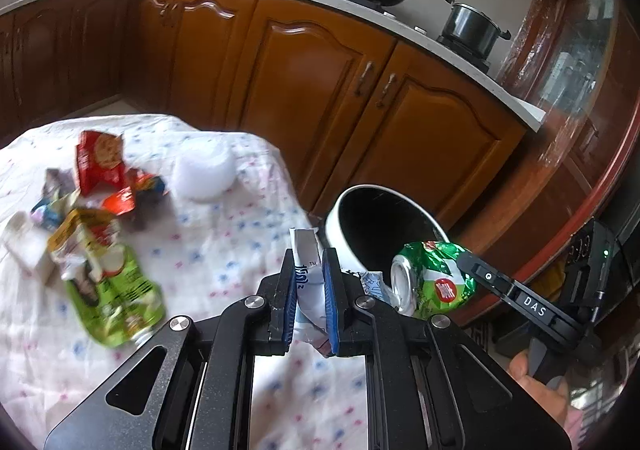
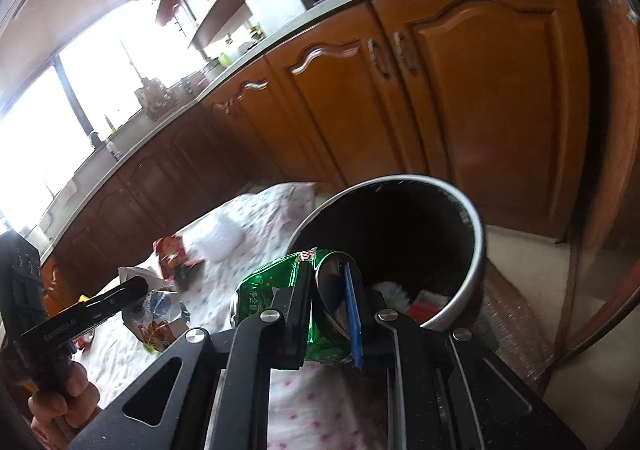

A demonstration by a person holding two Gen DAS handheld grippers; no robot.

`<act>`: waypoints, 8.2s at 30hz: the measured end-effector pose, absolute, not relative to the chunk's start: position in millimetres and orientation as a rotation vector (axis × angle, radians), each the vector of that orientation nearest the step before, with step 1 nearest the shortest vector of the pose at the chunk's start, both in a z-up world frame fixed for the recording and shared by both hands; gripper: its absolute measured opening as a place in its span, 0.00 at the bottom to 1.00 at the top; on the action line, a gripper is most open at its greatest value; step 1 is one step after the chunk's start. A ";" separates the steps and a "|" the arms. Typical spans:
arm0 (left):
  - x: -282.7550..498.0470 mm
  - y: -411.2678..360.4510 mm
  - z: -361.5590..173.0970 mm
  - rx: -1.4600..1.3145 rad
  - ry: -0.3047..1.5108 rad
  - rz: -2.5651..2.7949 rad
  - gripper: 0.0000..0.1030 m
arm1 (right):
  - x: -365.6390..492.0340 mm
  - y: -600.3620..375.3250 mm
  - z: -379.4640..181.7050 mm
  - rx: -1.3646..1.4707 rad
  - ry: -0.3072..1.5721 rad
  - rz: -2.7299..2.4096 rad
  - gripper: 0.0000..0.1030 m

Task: Collect trash
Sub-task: 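Carry the wrapper and can over the bin and open both grippers, then move both tools back toward the remaining trash on the table, then grasp the white foam block with the left gripper while the right grasps the green snack pouch, then carry the foam block and pouch over the bin and open both grippers, then move both open tools back toward the wrappers on the table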

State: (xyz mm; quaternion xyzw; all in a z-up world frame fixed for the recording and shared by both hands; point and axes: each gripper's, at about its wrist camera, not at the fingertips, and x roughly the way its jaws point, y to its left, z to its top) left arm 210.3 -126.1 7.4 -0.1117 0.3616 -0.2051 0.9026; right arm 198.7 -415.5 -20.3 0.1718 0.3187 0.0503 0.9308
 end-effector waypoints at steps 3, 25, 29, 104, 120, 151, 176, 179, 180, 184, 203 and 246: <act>220.0 -140.7 11.4 -0.223 0.744 -0.440 0.10 | 204.6 -427.7 -20.4 0.344 0.649 0.074 0.15; 282.1 -244.8 -9.1 -0.097 0.790 -0.484 0.11 | 244.9 -460.9 -36.3 0.239 0.722 -0.012 0.15; 288.2 -253.7 -18.3 -0.075 0.817 -0.485 0.12 | 252.8 -462.2 -40.1 0.227 0.740 -0.014 0.15; 247.0 135.8 -78.9 -0.624 0.892 0.043 0.60 | 266.6 -137.9 -83.5 0.086 0.886 0.668 0.42; 268.9 127.4 -81.8 -0.520 0.851 0.041 0.35 | 264.7 -136.9 -92.0 0.064 0.911 0.633 0.05; 192.9 -42.7 -7.4 -0.316 0.774 -0.376 0.22 | 185.4 -339.3 -30.3 0.293 0.735 0.316 0.04; 252.7 -187.2 8.9 -0.176 0.805 -0.548 0.22 | 225.9 -430.8 -23.7 0.328 0.729 0.122 0.04; 262.2 -204.6 2.7 -0.153 0.827 -0.559 0.22 | 234.1 -437.5 -28.9 0.325 0.754 0.106 0.04; 264.7 -208.7 0.9 -0.146 0.832 -0.559 0.22 | 236.8 -439.1 -31.2 0.321 0.763 0.101 0.04; 274.2 -222.6 -6.9 -0.128 0.855 -0.560 0.22 | 247.3 -440.4 -38.4 0.316 0.794 0.096 0.04; 286.3 -210.7 -30.2 -0.203 0.944 -0.528 0.49 | 247.1 -445.9 -40.4 0.436 0.741 0.144 0.76; 196.9 35.6 -53.5 -0.463 0.854 -0.103 0.52 | 236.0 -242.4 -59.3 0.297 0.808 0.458 0.80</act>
